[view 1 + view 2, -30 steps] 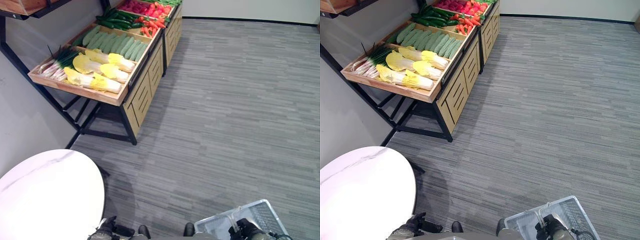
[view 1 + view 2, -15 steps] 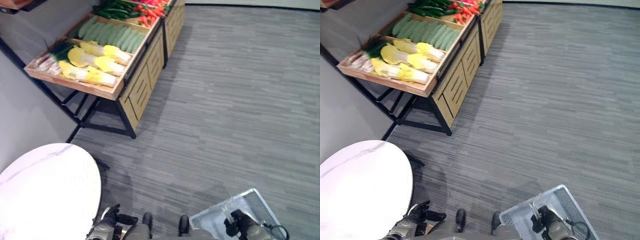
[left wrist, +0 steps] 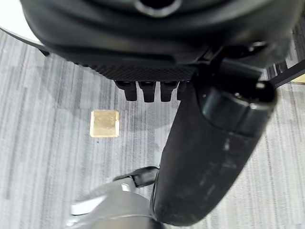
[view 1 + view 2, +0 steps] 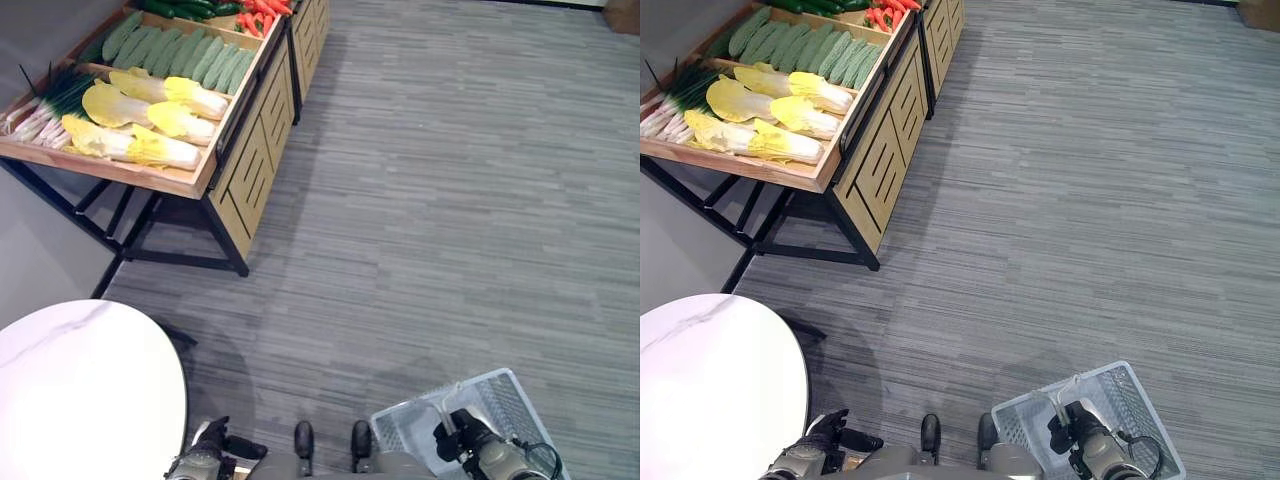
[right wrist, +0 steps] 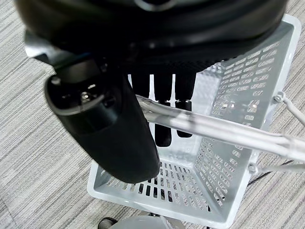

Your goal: Get the vegetables into the basket

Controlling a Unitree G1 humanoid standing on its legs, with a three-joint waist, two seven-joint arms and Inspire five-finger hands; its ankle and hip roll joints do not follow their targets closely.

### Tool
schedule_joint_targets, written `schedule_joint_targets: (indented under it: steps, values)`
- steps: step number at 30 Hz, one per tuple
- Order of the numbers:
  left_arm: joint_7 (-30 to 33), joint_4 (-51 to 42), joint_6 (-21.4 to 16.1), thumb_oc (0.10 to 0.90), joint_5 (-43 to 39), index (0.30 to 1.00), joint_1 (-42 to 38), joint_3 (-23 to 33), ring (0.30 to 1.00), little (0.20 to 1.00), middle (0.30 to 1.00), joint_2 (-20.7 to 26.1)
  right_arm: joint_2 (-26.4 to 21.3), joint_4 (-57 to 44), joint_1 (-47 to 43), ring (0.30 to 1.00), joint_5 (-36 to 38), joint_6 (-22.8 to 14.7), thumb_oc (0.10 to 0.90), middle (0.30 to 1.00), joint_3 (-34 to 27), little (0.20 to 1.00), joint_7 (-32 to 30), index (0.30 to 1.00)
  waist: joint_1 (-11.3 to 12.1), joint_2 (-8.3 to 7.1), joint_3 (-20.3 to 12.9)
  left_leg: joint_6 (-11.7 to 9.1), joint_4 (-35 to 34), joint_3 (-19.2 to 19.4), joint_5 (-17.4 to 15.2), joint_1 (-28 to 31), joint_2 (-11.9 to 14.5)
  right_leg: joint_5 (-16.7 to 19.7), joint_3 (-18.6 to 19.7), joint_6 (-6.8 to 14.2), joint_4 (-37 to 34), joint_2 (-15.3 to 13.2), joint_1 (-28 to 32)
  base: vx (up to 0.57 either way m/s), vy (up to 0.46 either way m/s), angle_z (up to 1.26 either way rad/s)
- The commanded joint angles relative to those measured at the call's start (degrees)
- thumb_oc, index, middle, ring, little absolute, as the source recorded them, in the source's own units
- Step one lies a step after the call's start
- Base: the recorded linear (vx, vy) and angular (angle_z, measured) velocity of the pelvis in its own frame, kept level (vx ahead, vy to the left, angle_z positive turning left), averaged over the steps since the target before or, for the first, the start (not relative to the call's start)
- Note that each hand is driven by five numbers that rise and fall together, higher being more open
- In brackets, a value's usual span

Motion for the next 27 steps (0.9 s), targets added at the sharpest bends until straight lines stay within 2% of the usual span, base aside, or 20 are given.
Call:
schedule_joint_targets:
  steps: [1,3,5,6,8,9,12,16,17,18,19,20,21,23,27]
  values:
    - [1.1,2.8,-0.7,0.9,1.7,1.0,-2.1,-0.9,1.0,1.0,1.0,1.2,0.0,0.9,-1.7,0.3,2.3,-0.2,0.4,0.3,0.6,0.3,-0.2,0.3,1.5,-1.13,0.1,1.6,0.3,1.6,-7.3,1.0,-2.6,-5.3,2.7,6.9,3.4,-2.6,-0.5,0.0,0.173,-0.17]
    - [1.2,2.7,-0.8,0.9,1.3,1.0,-2.2,-0.4,1.0,1.0,1.0,1.5,0.0,1.6,-1.9,0.3,2.2,-0.1,0.4,0.3,0.5,0.3,-0.2,0.3,1.7,-1.17,0.2,2.1,0.3,1.9,-7.7,1.1,-2.7,-5.6,2.9,7.4,5.3,-2.7,-1.4,0.04,0.179,-0.23]
    - [1.2,2.7,-0.7,0.9,1.3,1.0,-2.4,-0.1,1.0,1.0,1.0,2.1,0.0,1.9,-2.2,0.3,2.3,-0.1,0.4,0.3,0.2,0.3,-0.3,0.3,1.7,-1.18,1.0,2.9,0.3,2.1,-8.2,1.6,-3.0,-7.3,3.1,7.9,11.6,-2.8,-3.7,0.05,0.211,-0.17]
    - [1.2,2.7,-0.7,0.9,1.3,1.0,-2.4,-0.1,1.0,1.0,1.0,2.1,0.0,1.9,-2.2,0.3,2.3,-0.1,0.4,0.3,0.2,0.3,-0.3,0.3,1.7,-1.19,1.0,2.9,0.3,2.1,-8.2,1.6,-3.0,-7.3,3.1,7.9,11.6,-2.8,-3.7,0.04,0.132,-0.09]
    - [0.9,2.7,-0.6,0.9,1.2,1.0,-2.5,0.3,1.0,1.0,1.0,2.5,0.2,1.7,-2.3,0.3,2.9,-0.1,0.4,0.3,-0.3,0.3,-0.3,0.3,1.7,-1.51,1.7,3.5,0.3,2.1,-8.7,2.3,-3.2,-7.7,3.0,8.3,16.7,-2.9,-5.8,0.05,0.158,-0.07]
    - [0.8,2.6,-0.5,0.9,1.2,1.0,-2.4,0.7,1.0,1.0,1.0,2.8,0.4,1.4,-2.1,0.3,3.6,-0.2,0.4,0.3,-0.9,0.3,-0.2,0.3,2.0,-1.93,2.7,4.4,0.3,2.6,-9.0,3.1,-3.7,-6.2,2.1,9.0,24.1,-4.0,-8.9,0.07,0.195,-0.14]
    - [0.8,2.7,-0.1,0.9,1.4,1.0,-2.0,1.0,1.0,1.0,1.0,2.9,0.5,1.2,-1.9,0.3,3.7,-0.2,0.4,0.3,-1.0,0.3,0.1,0.3,2.2,-2.12,3.7,5.0,0.3,3.3,-9.4,4.3,-4.3,-4.4,0.9,9.2,31.5,-5.2,-12.3,0.08,0.14,-0.29]
    - [0.6,3.0,0.2,0.9,1.6,1.0,-1.9,1.1,1.0,1.0,1.0,2.8,0.7,0.7,-1.5,0.3,4.7,-0.1,0.4,0.3,-1.5,0.3,0.2,0.3,2.3,-1.74,3.9,4.8,0.3,3.2,-9.6,4.7,-4.0,-3.6,0.7,8.8,27.3,-4.3,-12.9,0.08,0.066,0.09]
    - [0.7,3.0,0.1,0.9,1.4,1.0,-2.3,0.9,1.0,1.0,1.0,2.7,0.5,0.4,-1.7,0.3,5.2,-0.3,0.4,0.3,-1.4,0.3,0.0,0.3,2.7,-1.43,4.2,4.7,0.7,3.0,-9.3,4.0,-3.8,-2.1,2.0,8.7,21.5,-3.2,-13.7,0.04,0.023,0.04]
    - [0.7,3.0,0.1,0.9,1.4,1.0,-2.3,0.9,1.0,1.0,1.0,2.7,0.5,0.4,-1.7,0.3,5.2,-0.3,0.4,0.3,-1.4,0.3,0.0,0.3,2.6,-1.37,4.2,4.7,0.7,3.0,-9.3,4.0,-3.7,-2.0,2.0,8.7,21.2,-3.1,-13.6,0.05,0.009,0.13]
    - [0.9,3.0,0.1,0.9,1.2,1.0,-2.6,0.9,1.0,1.0,1.0,2.6,0.3,-0.1,-1.6,0.3,5.3,-0.3,0.4,0.3,-1.2,0.3,-0.1,0.3,2.9,-1.35,4.6,4.5,0.8,3.0,-9.1,3.4,-3.7,0.2,4.4,9.2,13.0,-1.9,-14.1,0.05,-0.016,0.16]
    - [1.0,3.1,0.1,0.9,1.1,1.0,-2.9,1.0,1.0,1.0,1.0,2.6,0.3,-0.4,-1.6,0.3,5.3,-0.3,0.4,0.3,-1.1,0.3,-0.1,0.3,3.0,-1.47,4.6,4.3,0.5,3.2,-8.9,3.3,-3.8,1.5,5.6,9.6,8.5,-1.3,-14.8,0.05,-0.017,0.15]
    - [1.0,3.1,0.1,0.9,1.1,1.0,-2.9,1.0,1.0,1.0,1.0,2.6,0.3,-0.4,-1.6,0.3,5.3,-0.3,0.4,0.3,-1.1,0.3,-0.1,0.3,3.0,-1.41,4.6,4.3,0.5,3.2,-8.9,3.3,-3.7,1.8,5.6,9.6,8.1,-1.3,-14.6,0.08,-0.027,0.05]
    - [1.0,3.0,0.1,0.9,0.9,1.0,-2.9,1.2,1.0,1.0,1.0,2.3,0.3,-0.5,-1.3,0.3,5.0,-0.2,0.4,0.3,-1.0,0.3,0.0,0.3,3.1,-1.93,4.6,3.6,0.7,3.3,-9.5,4.0,-4.2,3.5,6.0,10.6,0.8,-0.8,-14.5,0.24,-0.085,0.06]
    - [0.8,3.6,0.4,0.9,1.1,1.0,-2.8,1.5,1.0,1.0,1.0,1.8,0.2,-0.4,-0.6,0.3,4.4,-0.2,0.4,0.3,-0.5,0.3,0.3,0.3,3.2,-2.79,3.4,2.6,1.2,2.4,-11.6,7.3,-4.4,3.5,2.7,10.7,-0.1,0.5,-13.5,0.29,-0.117,0.06]
